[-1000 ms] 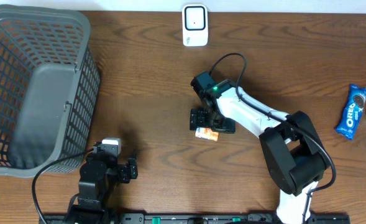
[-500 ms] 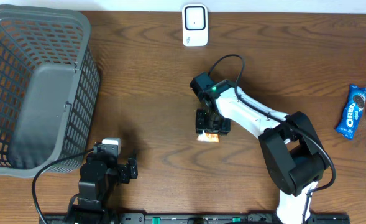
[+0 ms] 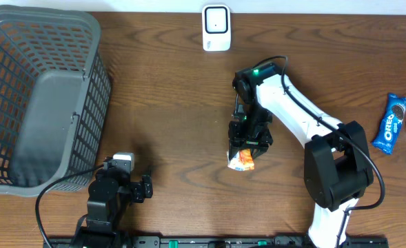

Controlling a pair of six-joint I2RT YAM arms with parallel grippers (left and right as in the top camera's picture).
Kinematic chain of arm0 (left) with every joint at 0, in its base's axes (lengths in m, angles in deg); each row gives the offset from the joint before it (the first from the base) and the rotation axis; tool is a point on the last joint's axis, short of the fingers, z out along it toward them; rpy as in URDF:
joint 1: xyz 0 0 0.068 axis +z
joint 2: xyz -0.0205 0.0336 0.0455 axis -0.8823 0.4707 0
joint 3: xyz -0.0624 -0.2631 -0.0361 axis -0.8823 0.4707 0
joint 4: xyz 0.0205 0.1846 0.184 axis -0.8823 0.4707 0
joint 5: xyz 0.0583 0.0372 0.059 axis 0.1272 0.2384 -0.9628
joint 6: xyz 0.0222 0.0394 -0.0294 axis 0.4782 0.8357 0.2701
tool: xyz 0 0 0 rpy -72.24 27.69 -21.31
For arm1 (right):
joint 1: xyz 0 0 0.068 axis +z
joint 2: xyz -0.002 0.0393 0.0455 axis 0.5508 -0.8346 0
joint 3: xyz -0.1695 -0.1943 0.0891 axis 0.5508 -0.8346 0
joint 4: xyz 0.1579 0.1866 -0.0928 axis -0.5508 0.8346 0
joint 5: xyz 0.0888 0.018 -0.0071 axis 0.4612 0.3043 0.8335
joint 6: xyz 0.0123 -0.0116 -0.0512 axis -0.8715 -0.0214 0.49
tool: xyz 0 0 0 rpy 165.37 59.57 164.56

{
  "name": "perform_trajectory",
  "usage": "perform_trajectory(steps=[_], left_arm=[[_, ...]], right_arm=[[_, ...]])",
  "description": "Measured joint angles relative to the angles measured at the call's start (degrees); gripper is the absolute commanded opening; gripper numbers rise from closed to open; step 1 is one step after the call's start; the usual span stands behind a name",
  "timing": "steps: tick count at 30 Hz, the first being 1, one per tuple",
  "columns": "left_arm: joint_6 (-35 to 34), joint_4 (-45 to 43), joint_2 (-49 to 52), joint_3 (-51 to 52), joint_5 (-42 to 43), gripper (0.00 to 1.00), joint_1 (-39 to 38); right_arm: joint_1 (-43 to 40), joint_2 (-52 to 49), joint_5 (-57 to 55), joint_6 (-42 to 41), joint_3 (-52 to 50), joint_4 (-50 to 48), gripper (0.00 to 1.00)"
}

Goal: Scan the item barcode
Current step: 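Hold the orange box in front of the scanner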

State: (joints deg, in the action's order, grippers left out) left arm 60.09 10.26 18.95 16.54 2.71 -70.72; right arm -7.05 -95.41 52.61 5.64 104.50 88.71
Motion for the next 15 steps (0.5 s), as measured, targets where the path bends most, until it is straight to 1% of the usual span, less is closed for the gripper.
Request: perform_trajectory(steps=[3,7,10,15], left_arm=[[0.0,0.02,0.0,0.0,0.0,0.9,0.0],[0.0,0.0,0.0,0.0,0.0,0.9,0.0],[0.0,0.0,0.0,0.0,0.0,0.9,0.0],[0.0,0.0,0.0,0.0,-0.02,0.9,0.0]], right_arm=[[0.0,0.0,1.16,2.62,2.45,5.16,0.45],[0.0,0.0,1.75,4.76,6.67,7.5,0.43],[0.0,0.0,1.95,5.66,11.06,6.47,0.41],[0.0,0.0,0.7,6.23,20.72,0.02,0.41]])
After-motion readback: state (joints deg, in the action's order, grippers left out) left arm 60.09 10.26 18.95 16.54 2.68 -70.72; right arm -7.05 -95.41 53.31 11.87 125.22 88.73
